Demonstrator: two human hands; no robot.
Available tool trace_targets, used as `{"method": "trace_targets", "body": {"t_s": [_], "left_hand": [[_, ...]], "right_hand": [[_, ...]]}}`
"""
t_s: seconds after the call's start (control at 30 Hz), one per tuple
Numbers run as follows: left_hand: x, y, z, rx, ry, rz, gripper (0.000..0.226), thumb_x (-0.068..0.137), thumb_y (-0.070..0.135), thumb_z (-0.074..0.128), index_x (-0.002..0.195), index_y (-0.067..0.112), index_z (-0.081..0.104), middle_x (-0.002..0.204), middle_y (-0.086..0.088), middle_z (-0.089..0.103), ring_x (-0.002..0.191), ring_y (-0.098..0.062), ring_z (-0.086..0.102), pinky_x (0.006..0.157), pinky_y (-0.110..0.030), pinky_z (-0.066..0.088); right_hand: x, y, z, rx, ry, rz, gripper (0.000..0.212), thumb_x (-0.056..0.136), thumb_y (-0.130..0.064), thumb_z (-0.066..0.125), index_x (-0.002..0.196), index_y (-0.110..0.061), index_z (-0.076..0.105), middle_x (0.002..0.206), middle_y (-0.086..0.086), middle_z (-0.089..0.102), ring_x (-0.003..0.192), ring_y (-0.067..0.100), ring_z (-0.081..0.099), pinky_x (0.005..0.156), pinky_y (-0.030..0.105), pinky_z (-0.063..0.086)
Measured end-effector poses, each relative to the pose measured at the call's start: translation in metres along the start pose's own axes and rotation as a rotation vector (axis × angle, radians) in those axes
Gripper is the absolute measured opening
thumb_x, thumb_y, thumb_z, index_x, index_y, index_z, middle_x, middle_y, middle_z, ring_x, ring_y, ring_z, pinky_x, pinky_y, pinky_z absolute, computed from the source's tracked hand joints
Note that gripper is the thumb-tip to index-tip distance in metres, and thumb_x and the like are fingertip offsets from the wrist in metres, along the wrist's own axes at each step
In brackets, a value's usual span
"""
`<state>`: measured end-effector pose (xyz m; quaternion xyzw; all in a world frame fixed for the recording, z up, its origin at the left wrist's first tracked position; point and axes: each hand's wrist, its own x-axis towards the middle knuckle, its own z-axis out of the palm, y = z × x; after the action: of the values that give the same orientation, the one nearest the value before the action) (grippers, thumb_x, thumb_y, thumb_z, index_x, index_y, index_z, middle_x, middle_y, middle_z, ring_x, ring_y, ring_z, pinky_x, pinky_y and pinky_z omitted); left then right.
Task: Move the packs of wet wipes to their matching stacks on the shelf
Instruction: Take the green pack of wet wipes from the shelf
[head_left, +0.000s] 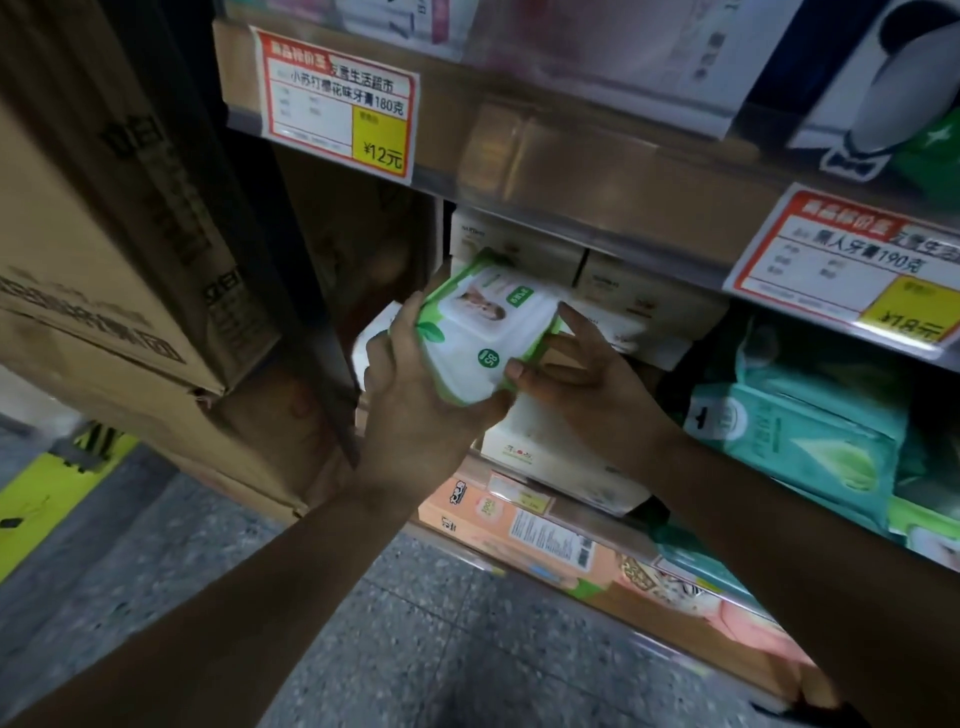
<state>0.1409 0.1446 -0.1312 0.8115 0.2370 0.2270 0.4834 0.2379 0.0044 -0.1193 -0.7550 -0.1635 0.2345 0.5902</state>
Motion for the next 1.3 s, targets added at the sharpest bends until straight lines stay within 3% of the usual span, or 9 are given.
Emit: {"method": "trace_targets", "body": {"t_s": [0.1, 0.2, 0.33, 0.5, 0.7, 0.87, 1.07, 1.17, 1.3], "left_hand": [[0.0, -0.003, -0.001, -0.058, 0.024, -0.005, 0.103, 0.051, 0.044, 0.084, 0.141, 0.033, 0.036, 0.118, 0.01, 0.033, 0.123, -0.011, 0.039, 0.099, -0.026, 0.045], [0.002, -0.003, -0.002, -0.099, 0.036, -0.027, 0.097, 0.053, 0.033, 0.087, 0.139, 0.031, 0.042, 0.12, 0.007, 0.036, 0.119, -0.009, 0.043, 0.089, -0.006, 0.043], [0.006, -0.001, -0.006, -0.146, 0.051, -0.026, 0.09, 0.058, 0.016, 0.091, 0.136, 0.031, 0.047, 0.121, 0.005, 0.038, 0.119, -0.011, 0.049, 0.096, -0.032, 0.052], [-0.003, 0.007, -0.01, -0.185, 0.095, 0.015, 0.083, 0.058, 0.013, 0.09, 0.131, 0.031, 0.054, 0.114, 0.01, 0.041, 0.113, -0.01, 0.054, 0.094, -0.038, 0.053], [-0.016, 0.019, -0.014, -0.38, 0.125, -0.057, 0.074, 0.053, 0.034, 0.087, 0.122, 0.035, 0.059, 0.125, -0.002, 0.048, 0.116, -0.016, 0.06, 0.093, -0.045, 0.054], [-0.025, 0.035, -0.033, -0.605, -0.011, -0.155, 0.064, 0.063, 0.013, 0.089, 0.116, 0.034, 0.062, 0.12, -0.003, 0.067, 0.105, -0.033, 0.069, 0.078, -0.056, 0.058], [-0.04, 0.053, -0.05, -0.756, -0.174, -0.168, 0.066, 0.061, 0.015, 0.084, 0.121, 0.03, 0.062, 0.112, 0.002, 0.073, 0.098, -0.04, 0.068, 0.053, -0.038, 0.057], [-0.042, 0.055, -0.056, -0.824, -0.309, -0.219, 0.065, 0.062, 0.014, 0.073, 0.126, 0.021, 0.061, 0.121, -0.008, 0.07, 0.103, -0.034, 0.068, 0.06, -0.037, 0.056], [-0.038, 0.054, -0.06, -0.874, -0.423, -0.32, 0.067, 0.059, 0.019, 0.069, 0.126, 0.022, 0.064, 0.127, -0.009, 0.068, 0.103, -0.027, 0.068, 0.07, -0.039, 0.055]], "right_hand": [[-0.005, -0.003, -0.001, 0.169, 0.023, 0.059, 0.061, 0.087, -0.002, 0.073, 0.142, -0.014, 0.047, 0.112, 0.006, 0.075, 0.096, 0.006, 0.073, 0.079, 0.016, 0.056], [-0.009, -0.009, 0.005, 0.244, 0.142, 0.168, 0.057, 0.082, -0.021, 0.08, 0.132, -0.015, 0.054, 0.101, 0.009, 0.077, 0.087, 0.015, 0.075, 0.076, 0.025, 0.062], [-0.007, -0.014, 0.016, 0.325, 0.157, 0.318, 0.067, 0.072, -0.045, 0.085, 0.124, -0.011, 0.061, 0.103, 0.008, 0.078, 0.086, 0.024, 0.077, 0.076, 0.034, 0.063], [-0.006, -0.025, 0.018, 0.387, 0.098, 0.399, 0.081, 0.061, -0.06, 0.082, 0.126, -0.018, 0.06, 0.11, 0.007, 0.076, 0.084, 0.019, 0.078, 0.072, 0.037, 0.063], [-0.02, -0.029, 0.01, 0.285, 0.206, 0.356, 0.07, 0.067, -0.054, 0.084, 0.123, -0.021, 0.06, 0.112, 0.001, 0.073, 0.097, 0.014, 0.07, 0.077, 0.031, 0.056], [-0.041, -0.036, -0.031, 0.185, 0.184, 0.123, 0.069, 0.07, -0.041, 0.085, 0.129, -0.034, 0.048, 0.11, -0.016, 0.068, 0.098, 0.002, 0.07, 0.09, 0.023, 0.055], [-0.056, -0.035, -0.06, 0.423, -0.055, 0.172, 0.086, 0.059, -0.043, 0.087, 0.134, -0.02, 0.053, 0.121, 0.01, 0.073, 0.107, 0.035, 0.071, 0.083, 0.048, 0.059], [-0.07, -0.039, -0.065, 0.515, -0.137, 0.155, 0.092, 0.053, -0.04, 0.094, 0.131, -0.012, 0.055, 0.119, 0.012, 0.074, 0.107, 0.031, 0.072, 0.078, 0.041, 0.061], [-0.086, -0.041, -0.064, 0.54, -0.105, 0.142, 0.067, 0.075, -0.02, 0.077, 0.136, -0.007, 0.053, 0.119, 0.012, 0.074, 0.105, 0.026, 0.072, 0.077, 0.034, 0.061]]}}
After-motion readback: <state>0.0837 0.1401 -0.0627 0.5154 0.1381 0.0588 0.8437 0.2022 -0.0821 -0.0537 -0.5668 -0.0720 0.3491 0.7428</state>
